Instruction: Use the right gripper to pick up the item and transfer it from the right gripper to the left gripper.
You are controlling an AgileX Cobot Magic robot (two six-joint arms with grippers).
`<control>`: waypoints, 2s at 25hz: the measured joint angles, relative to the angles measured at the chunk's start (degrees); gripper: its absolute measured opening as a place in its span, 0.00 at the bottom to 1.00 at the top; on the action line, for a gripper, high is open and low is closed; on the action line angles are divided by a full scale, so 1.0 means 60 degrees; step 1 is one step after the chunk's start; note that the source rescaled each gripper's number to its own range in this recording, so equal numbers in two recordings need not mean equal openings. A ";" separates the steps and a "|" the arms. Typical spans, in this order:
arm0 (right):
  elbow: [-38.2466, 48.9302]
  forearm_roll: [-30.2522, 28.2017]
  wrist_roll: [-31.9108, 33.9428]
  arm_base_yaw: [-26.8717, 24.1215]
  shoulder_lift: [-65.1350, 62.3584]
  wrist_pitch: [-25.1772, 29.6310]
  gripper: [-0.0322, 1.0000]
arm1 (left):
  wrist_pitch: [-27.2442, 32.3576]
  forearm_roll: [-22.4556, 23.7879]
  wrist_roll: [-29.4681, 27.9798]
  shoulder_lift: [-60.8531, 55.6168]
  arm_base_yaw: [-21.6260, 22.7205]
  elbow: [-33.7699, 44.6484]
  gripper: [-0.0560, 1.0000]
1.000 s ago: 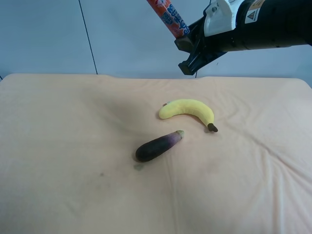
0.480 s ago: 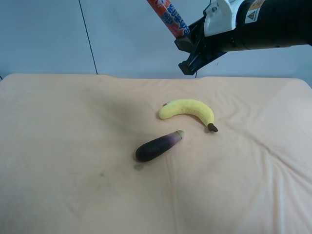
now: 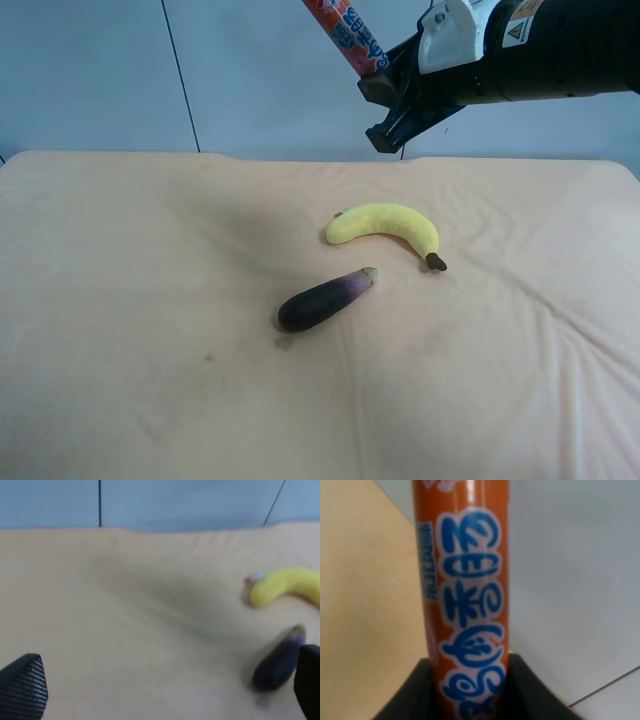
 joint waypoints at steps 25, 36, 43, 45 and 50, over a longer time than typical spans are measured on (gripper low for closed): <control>0.0000 0.0000 0.0000 0.0000 0.0000 -0.0069 0.04 | -0.0714 -0.1174 0.0000 0.3801 0.0000 -0.2607 1.00; 0.0000 0.0000 0.0000 0.0000 0.0000 -0.0076 0.04 | -0.0668 -0.0687 0.0244 0.4252 -0.0649 -0.3108 1.00; 0.0000 0.0000 0.0000 0.0000 0.0000 -0.0076 0.04 | -0.1433 0.0700 -0.0581 0.5523 -0.2723 -0.3922 1.00; 0.0000 0.0000 0.0000 0.0000 0.0000 -0.0076 0.04 | -0.1455 0.1003 -0.0938 0.6048 -0.3229 -0.4155 1.00; 0.0000 0.0000 0.0000 0.0000 0.0000 -0.0076 0.04 | -0.1769 0.1548 -0.1791 0.7206 -0.4330 -0.4735 1.00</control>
